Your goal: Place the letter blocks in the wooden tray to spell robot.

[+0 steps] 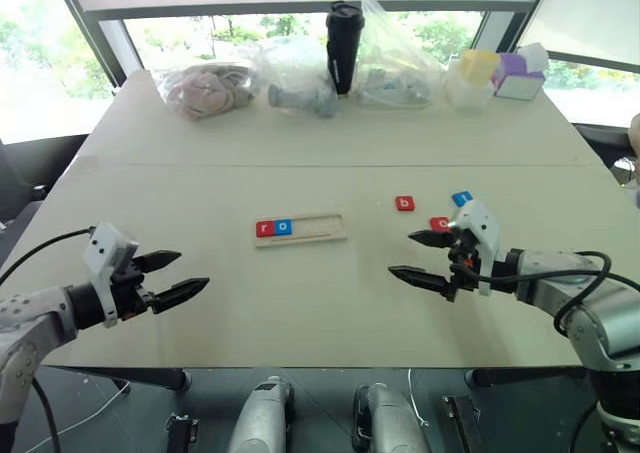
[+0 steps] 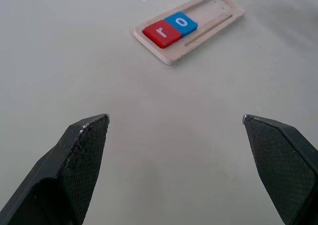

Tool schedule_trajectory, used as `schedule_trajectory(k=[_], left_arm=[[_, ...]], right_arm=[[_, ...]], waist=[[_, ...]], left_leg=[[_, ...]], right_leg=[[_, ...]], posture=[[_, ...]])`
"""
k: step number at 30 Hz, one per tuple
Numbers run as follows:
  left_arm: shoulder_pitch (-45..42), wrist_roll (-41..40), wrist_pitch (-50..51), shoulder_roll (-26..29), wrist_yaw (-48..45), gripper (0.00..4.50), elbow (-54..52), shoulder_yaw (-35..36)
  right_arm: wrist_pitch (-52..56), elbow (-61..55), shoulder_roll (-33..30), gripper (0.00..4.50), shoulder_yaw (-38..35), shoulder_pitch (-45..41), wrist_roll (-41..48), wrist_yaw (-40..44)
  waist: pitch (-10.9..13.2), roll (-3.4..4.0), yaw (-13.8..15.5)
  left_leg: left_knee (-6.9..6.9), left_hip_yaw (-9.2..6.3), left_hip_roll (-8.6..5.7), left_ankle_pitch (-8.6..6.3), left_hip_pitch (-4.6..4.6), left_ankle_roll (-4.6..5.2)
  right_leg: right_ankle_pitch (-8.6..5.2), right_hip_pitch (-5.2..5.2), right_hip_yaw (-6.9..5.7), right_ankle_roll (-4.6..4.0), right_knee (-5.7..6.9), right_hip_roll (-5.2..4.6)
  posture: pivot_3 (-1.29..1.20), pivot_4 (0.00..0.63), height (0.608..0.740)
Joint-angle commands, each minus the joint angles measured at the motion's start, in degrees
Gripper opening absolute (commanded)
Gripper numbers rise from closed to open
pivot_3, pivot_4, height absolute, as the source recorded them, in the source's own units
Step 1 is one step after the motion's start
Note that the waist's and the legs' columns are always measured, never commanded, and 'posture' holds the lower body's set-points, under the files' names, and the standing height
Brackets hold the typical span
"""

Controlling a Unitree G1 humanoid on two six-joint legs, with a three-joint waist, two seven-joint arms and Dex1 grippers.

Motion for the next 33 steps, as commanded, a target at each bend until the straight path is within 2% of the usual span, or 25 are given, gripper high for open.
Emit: schedule_trajectory(k=[1, 9, 16, 23, 28, 33], left_arm=[[-1.7, 0.8, -1.5, 1.1, -1.3, 4.50, 0.7, -1.1], [-3.9, 2.4, -1.6, 2.4, -2.3, 4.50, 3.3, -2.7], [-8.1, 7.1, -6.1, 1.6, -1.3, 4.50, 7.0, -5.9], [-11.6, 9.8, -9.1, 3.4, -5.6, 4.50, 11.1, -9.8], [-27.0, 18.7, -19.5, 3.0, -14.5, 4.50, 28.4, -21.3], [-45.2, 26.7, -29.7, -4.0, -22.2, 4.50, 50.3, -30.9]], right_arm=[[-0.2, -0.3, -1.1, 4.46, -0.7, -1.8, 0.2, 0.5], [0.2, -1.9, -1.1, 4.46, -1.6, 0.2, 0.5, -1.1], [1.5, -0.4, -1.2, 4.46, -0.6, -2.3, -0.9, -3.4], [3.1, -1.3, -1.7, 4.46, 0.1, -2.4, -1.1, -3.6], [8.4, -3.3, 1.0, 4.46, 2.6, -10.1, 1.6, -5.3], [12.6, -9.5, 3.4, 4.46, 5.7, -12.0, 3.6, -7.7]], waist=[[0.0, 0.00, 0.0], [0.0, -0.01, 0.0], [0.0, -0.02, 0.0], [0.0, -0.02, 0.0], [0.0, 0.00, 0.1], [0.0, -0.11, 0.2]], left_leg=[[0.02, 0.00, 0.00, 0.00, 0.00, 0.00], [0.03, 0.07, 0.03, 0.00, -0.01, 0.00], [0.14, 0.10, 0.07, 0.00, -0.01, 0.00], [0.17, 0.18, 0.10, 0.00, -0.01, 0.00], [0.54, 0.19, 0.14, 0.00, -0.13, -0.01], [0.78, 0.20, 0.27, 0.00, -0.31, 0.00]], right_leg=[[0.00, -0.01, 0.00, 0.00, 0.02, 0.00], [0.05, -0.02, 0.03, 0.05, 0.03, 0.04], [0.02, -0.05, 0.07, -0.02, 0.14, 0.04], [0.05, -0.13, 0.13, 0.04, 0.27, 0.06], [-0.02, -0.25, 0.13, -0.01, 0.51, 0.18], [0.21, -0.27, 0.11, -0.26, 0.49, 0.30]], posture=[[0.00, 0.150, 0.740], [0.00, 0.150, 0.740], [0.00, 0.150, 0.740], [0.00, 0.150, 0.740], [0.00, 0.150, 0.740], [0.00, 0.150, 0.740]])
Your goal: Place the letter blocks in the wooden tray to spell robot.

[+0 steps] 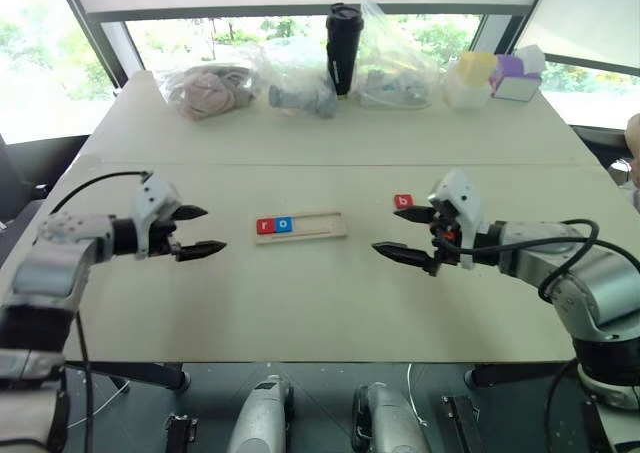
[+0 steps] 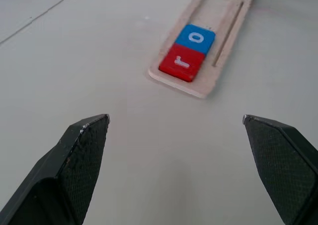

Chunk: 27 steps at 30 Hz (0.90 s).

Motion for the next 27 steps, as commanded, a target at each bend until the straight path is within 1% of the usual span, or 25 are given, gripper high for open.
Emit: schedule_trajectory(k=[1, 4, 6, 10, 15, 24, 27], left_arm=[[-10.0, 6.1, -8.4, -4.5, -4.8, 4.50, 14.6, -5.2], [-16.3, 9.5, -13.8, -8.4, -6.7, 4.50, 25.3, -7.3], [-20.3, 11.4, -16.5, -11.3, -7.3, 4.50, 31.7, -8.4], [-24.9, 14.4, -20.8, -15.2, -7.4, 4.50, 40.0, -9.2], [-26.7, 17.1, -24.4, -17.6, -8.5, 4.50, 44.2, -9.3], [-24.4, 22.0, -28.2, -18.6, -8.0, 4.50, 46.0, -10.8], [-23.7, 22.4, -28.0, -18.9, -8.7, 3.68, 46.2, -10.6]], right_arm=[[3.1, -6.6, 1.6, 4.46, 1.8, -0.1, 2.1, -2.5], [5.7, -10.1, 3.3, 4.46, 2.7, 0.1, 2.6, -5.6], [5.7, -12.0, 5.7, 4.46, 2.7, 0.3, 1.4, -9.5], [5.5, -13.3, 9.3, 4.46, 2.7, 0.8, -0.1, -14.9], [5.6, -15.0, 10.5, 4.46, 2.4, 3.1, -0.6, -18.1], [4.0, -13.4, 9.4, 4.46, 2.0, 4.0, -1.8, -18.7], [3.5, -12.7, 8.9, 4.50, 1.9, 4.1, -2.3, -18.3]], waist=[[0.0, -0.07, 0.0], [0.0, -0.10, -0.3], [0.0, -0.16, -0.4], [0.0, -0.17, -0.4], [0.0, -0.19, -0.3], [0.0, -0.20, -0.3], [-0.1, -0.20, -0.3]], left_leg=[[0.00, 0.00, -0.02, 0.01, -0.06, 0.01], [0.01, 0.06, -0.08, -0.01, -0.16, 0.05], [0.01, 0.12, -0.08, -0.02, -0.15, 0.07], [0.02, 0.10, 0.00, -0.02, -0.13, 0.07], [0.06, 0.08, 0.05, -0.02, -0.15, 0.07], [0.07, 0.07, 0.08, -0.02, -0.08, 0.07], [0.07, 0.07, 0.09, -0.02, -0.07, 0.07]], right_leg=[[0.05, -0.05, 0.00, 0.09, 0.00, 0.02], [0.16, -0.09, 0.00, 0.37, -0.01, 0.02], [0.21, -0.12, 0.01, 0.45, 0.00, 0.03], [0.21, -0.15, 0.01, 0.44, 0.05, 0.11], [0.22, -0.14, 0.01, 0.43, 0.05, 0.12], [0.23, -0.10, 0.02, 0.41, 0.07, 0.13], [0.22, -0.08, 0.02, 0.41, 0.07, 0.13]], posture=[[0.00, 0.150, 0.740], [0.00, 0.150, 0.740], [0.00, 0.150, 0.740], [0.00, 0.150, 0.740], [0.00, 0.150, 0.740], [0.00, 0.150, 0.740], [0.00, 0.150, 0.740]])
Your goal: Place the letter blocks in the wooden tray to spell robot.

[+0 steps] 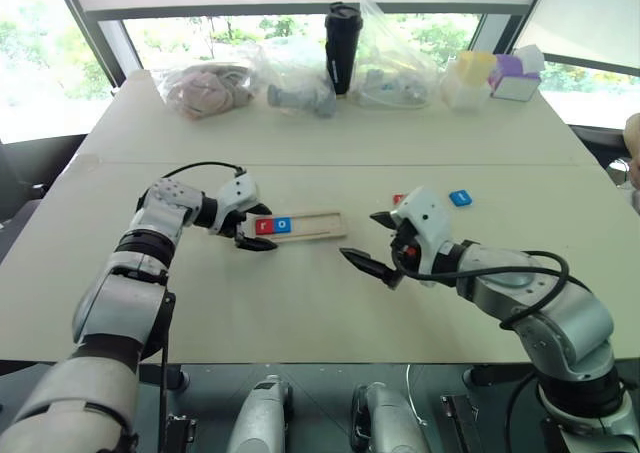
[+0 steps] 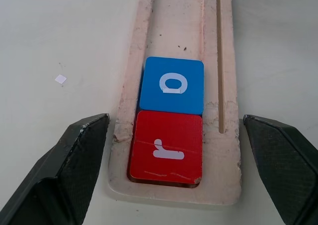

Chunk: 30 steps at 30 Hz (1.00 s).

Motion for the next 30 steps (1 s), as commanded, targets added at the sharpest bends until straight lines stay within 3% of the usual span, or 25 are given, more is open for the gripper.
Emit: schedule_trajectory(k=[1, 8, 16, 22, 30], left_arm=[[1.7, 2.0, 0.0, -0.4, -1.1, 3.26, 1.2, -1.0], [1.7, 1.6, -1.8, -1.3, -0.2, 3.14, 0.6, -0.3], [4.6, -1.8, -1.9, -3.1, -8.7, 3.14, -13.0, -0.7], [11.0, -1.2, 3.3, -2.0, -9.8, 3.14, -25.0, -2.5], [14.9, -0.2, 7.7, -0.3, -6.6, 3.14, -30.1, -3.5]], right_arm=[[-1.6, -0.1, -1.1, 4.50, -1.6, -0.1, -0.7, 0.6], [-3.0, 1.3, -4.2, 4.50, -2.9, 1.1, -1.4, 2.8], [-7.2, 5.8, -10.2, 4.50, -8.3, 6.7, -3.4, 6.3], [-8.3, 6.8, -9.8, 4.50, -9.0, 8.1, -4.0, 5.9], [-9.2, 7.7, -8.0, 4.50, -7.5, 7.7, -5.2, 5.5]], waist=[[0.0, 0.00, 0.0], [0.0, 0.00, 0.1], [0.0, -0.02, 0.1], [0.0, -0.02, -0.2], [0.0, 0.00, -0.1]], left_leg=[[0.00, 0.00, 0.00, 0.00, 0.00, 0.00], [0.01, 0.00, 0.00, 0.00, 0.01, 0.00], [0.03, -0.01, -0.05, 0.00, -0.02, 0.00], [0.03, 0.00, 0.03, 0.00, 0.02, 0.00], [0.03, -0.08, 0.15, 0.00, 0.06, 0.00]], right_leg=[[0.00, 0.00, 0.00, 0.00, 0.00, 0.00], [0.00, 0.02, 0.00, 0.00, 0.00, 0.00], [0.00, 0.07, 0.00, 0.00, -0.07, -0.07], [0.02, 0.03, 0.01, -0.03, -0.01, 0.04], [0.02, 0.04, 0.06, -0.07, -0.01, 0.25]], posture=[[0.00, 0.150, 0.740], [0.00, 0.150, 0.740], [0.00, 0.150, 0.740], [0.00, 0.150, 0.740], [0.00, 0.150, 0.740]])
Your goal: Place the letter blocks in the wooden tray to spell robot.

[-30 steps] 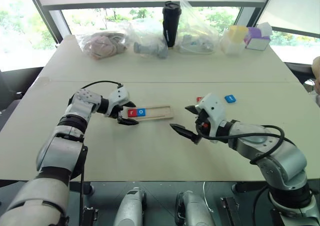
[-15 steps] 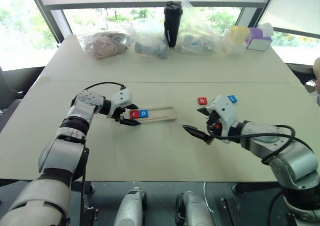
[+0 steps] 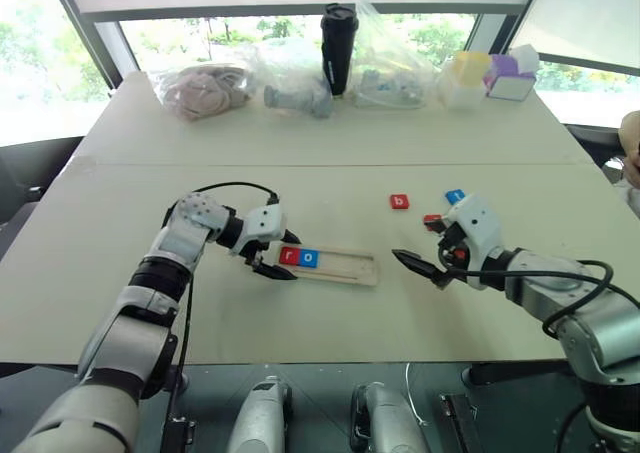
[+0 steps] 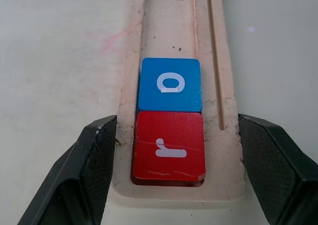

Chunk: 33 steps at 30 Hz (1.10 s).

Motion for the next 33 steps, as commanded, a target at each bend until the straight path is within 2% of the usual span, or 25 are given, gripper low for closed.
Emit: schedule_trajectory(k=[1, 13, 15, 16, 23, 27, 29, 33], left_arm=[[1.7, 1.0, 2.6, 1.4, 1.6, 3.14, -1.5, -1.0], [6.6, -1.8, 11.6, 4.1, 2.5, 3.14, -14.1, -1.1], [7.1, -2.2, 12.0, 4.2, 3.0, 4.16, -14.8, -0.9], [7.1, -2.4, 12.5, 4.2, 3.1, 4.47, -15.2, -0.8], [6.5, -5.1, 14.9, 5.3, 3.6, 4.47, -16.4, 1.5], [3.7, -12.9, 24.0, 7.7, 2.1, 4.47, -19.2, 7.6], [3.6, -15.7, 27.4, 11.3, 1.2, 4.47, -22.1, 10.4], [6.3, -23.7, 37.8, 15.4, 3.1, 4.47, -32.6, 16.0]], right_arm=[[-1.4, -0.3, 0.7, 4.50, 0.3, -0.8, -0.7, -0.2], [-2.9, 1.5, 2.0, 4.50, 1.4, -1.2, -2.1, 0.1], [-3.2, 1.8, 2.2, 4.50, 1.6, -1.3, -2.3, 0.3], [-3.3, 2.0, 2.3, 4.50, 1.6, -1.3, -2.4, 0.4], [-3.8, 2.6, 2.1, 4.50, 1.1, -0.9, -2.9, 0.6], [-4.0, 3.0, 2.0, 4.50, 0.0, -0.9, -2.7, 0.9], [-3.3, 3.6, 3.0, 4.50, -1.6, -1.8, -1.7, 0.3], [-1.1, 7.0, 6.8, 4.50, -4.4, -6.0, -0.5, -3.5]], waist=[[0.0, 0.00, 0.0], [0.0, 0.00, -0.1], [0.0, 0.01, 0.0], [0.0, 0.01, 0.0], [0.0, 0.00, 0.1], [0.0, 0.00, 0.0], [0.0, -0.01, -0.2], [0.0, 0.01, -0.7]], left_leg=[[0.00, 0.01, 0.00, 0.00, 0.00, 0.00], [0.00, 0.01, 0.03, 0.00, 0.02, 0.00], [0.00, 0.01, 0.03, 0.00, 0.02, 0.00], [0.00, 0.01, 0.03, 0.00, 0.02, 0.00], [0.02, 0.02, 0.02, 0.00, 0.01, 0.00], [0.02, 0.01, 0.03, 0.00, -0.02, 0.00], [0.01, 0.01, 0.03, 0.00, -0.03, 0.00], [-0.01, 0.03, 0.04, 0.00, -0.02, 0.00]], right_leg=[[0.00, 0.00, 0.01, 0.00, 0.00, 0.00], [0.03, 0.00, 0.03, -0.06, 0.00, 0.05], [0.03, 0.00, 0.04, -0.06, 0.00, 0.05], [0.03, 0.00, 0.04, -0.06, 0.00, 0.05], [0.03, 0.00, 0.06, -0.07, 0.00, 0.05], [0.03, -0.04, 0.06, -0.06, 0.00, 0.06], [0.03, -0.06, 0.06, -0.06, 0.01, 0.07], [0.03, -0.06, 0.11, -0.06, 0.00, 0.07]], posture=[[0.00, 0.150, 0.740], [0.00, 0.150, 0.740], [0.00, 0.150, 0.740], [0.00, 0.150, 0.740], [0.00, 0.150, 0.740], [0.00, 0.150, 0.740], [0.00, 0.150, 0.740], [0.00, 0.150, 0.740]])
